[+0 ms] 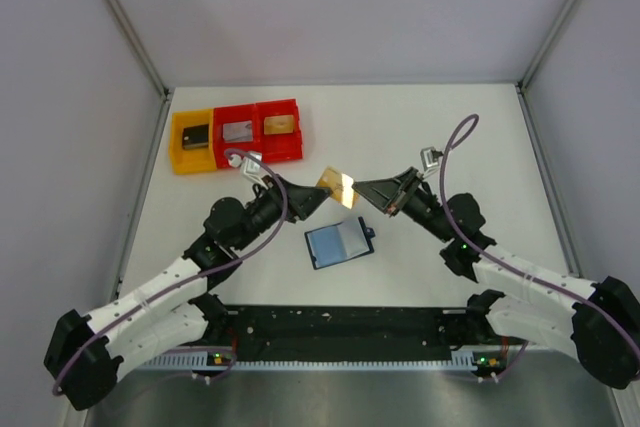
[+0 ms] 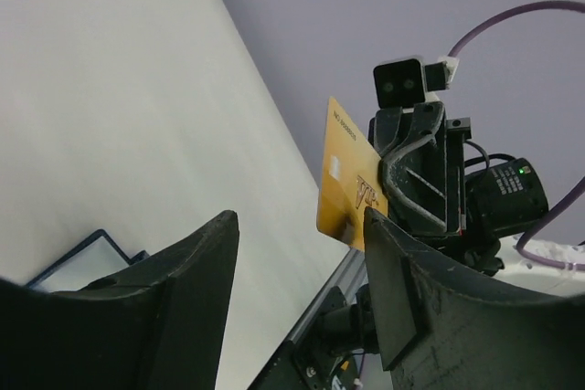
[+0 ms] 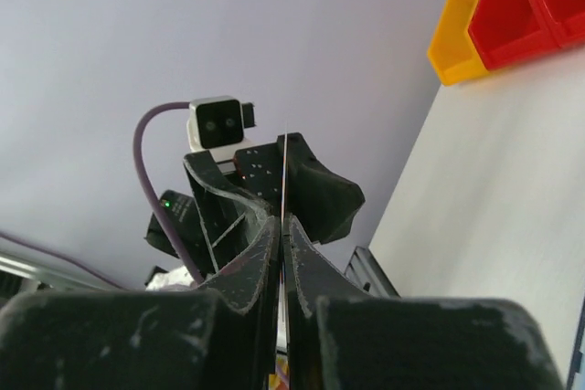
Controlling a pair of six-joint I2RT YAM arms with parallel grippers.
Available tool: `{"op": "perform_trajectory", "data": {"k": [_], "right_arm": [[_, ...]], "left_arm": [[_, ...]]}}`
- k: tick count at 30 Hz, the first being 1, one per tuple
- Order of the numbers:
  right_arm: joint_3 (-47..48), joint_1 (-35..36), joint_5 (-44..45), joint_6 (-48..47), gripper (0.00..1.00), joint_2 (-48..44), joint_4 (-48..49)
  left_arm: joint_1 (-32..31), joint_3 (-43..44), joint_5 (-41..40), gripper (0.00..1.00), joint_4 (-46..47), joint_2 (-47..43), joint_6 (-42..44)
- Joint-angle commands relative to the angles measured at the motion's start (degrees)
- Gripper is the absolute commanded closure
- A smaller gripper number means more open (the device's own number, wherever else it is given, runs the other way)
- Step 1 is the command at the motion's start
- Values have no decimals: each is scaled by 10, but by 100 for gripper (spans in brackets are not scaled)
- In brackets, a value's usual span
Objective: Take the credit cards out of the card holder
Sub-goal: Place the credit card in the storage box.
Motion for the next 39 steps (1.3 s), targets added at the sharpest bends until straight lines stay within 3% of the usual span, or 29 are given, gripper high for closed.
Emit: {"op": "perform_trajectory", "data": {"k": [1,9,19,22,24,29,32,34,39], "right_arm": [[-3,26,89,49,100,-6,51],[-7,44,112,54,100,1,54],[-13,46,114,58,100,10,56],[-20,46,114,51,100,10,62],[-28,44,118,46,89,3,59],[-46,14,111,16,34,-31,17],[-43,-15,104,-28,13,-76,-83],[-31,-34,103,-68,3,-114,-173],[11,-58,135,-204,1,-188,-371]], "left_arm": [[-5,3,4,40,95,21,-56],[-18,9,26,49,142,50,-66],[-21,4,14,100,140,51,-70],[-20,-3,-17,100,130,44,-67],[-19,-17,-49,100,141,39,-75],[7,-36,-97,100,132,33,-95],[51,-46,-99,100,131,47,-130],[89,-49,-95,100,132,61,-155],[187,-30,-95,100,139,123,-176]]}}
